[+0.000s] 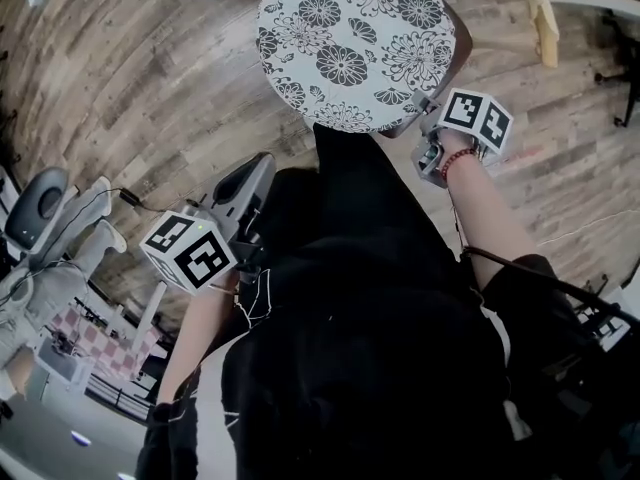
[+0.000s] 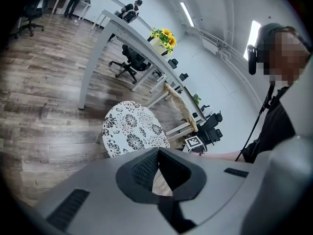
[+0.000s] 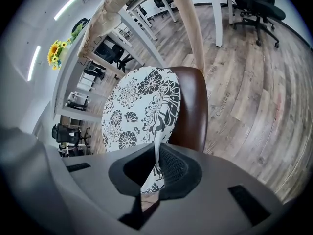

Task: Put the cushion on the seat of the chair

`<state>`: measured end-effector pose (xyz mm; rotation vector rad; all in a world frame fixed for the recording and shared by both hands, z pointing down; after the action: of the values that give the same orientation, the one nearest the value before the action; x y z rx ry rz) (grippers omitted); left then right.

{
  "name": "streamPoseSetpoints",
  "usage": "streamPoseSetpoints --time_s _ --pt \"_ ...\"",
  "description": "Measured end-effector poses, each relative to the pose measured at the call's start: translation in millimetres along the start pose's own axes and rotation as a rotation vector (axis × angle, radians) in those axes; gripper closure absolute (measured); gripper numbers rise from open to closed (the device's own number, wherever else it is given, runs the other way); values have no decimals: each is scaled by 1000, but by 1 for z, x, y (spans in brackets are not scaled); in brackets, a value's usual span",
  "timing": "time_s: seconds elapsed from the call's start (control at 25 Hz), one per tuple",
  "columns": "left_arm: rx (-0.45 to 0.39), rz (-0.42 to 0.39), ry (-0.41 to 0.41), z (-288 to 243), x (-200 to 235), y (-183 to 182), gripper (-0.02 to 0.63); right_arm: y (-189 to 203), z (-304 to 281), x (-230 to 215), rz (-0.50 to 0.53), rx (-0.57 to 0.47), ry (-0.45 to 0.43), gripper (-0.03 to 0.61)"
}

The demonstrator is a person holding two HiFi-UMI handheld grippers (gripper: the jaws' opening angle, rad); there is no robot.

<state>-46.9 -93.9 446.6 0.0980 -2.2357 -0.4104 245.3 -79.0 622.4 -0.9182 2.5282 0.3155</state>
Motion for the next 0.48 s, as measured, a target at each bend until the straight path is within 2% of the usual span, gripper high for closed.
streamPoseSetpoints --time_s 0.32,0.48 --pt "35 33 21 -24 1 -3 603 -4 -9 -5 21 55 21 548" --pt "30 42 67 -32 -4 -14 603 -3 -16 -12 -46 68 28 548"
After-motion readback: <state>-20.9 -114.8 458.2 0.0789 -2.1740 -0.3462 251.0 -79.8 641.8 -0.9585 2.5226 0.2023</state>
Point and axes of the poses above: the fingertips, and each gripper's own axes: z backward along the fingers, x to its left, y out of its underside, the point moved 2 cm from there along z, backward along the fingers, and after that the axes turned 3 degrees about z, right-handed, at the moved point
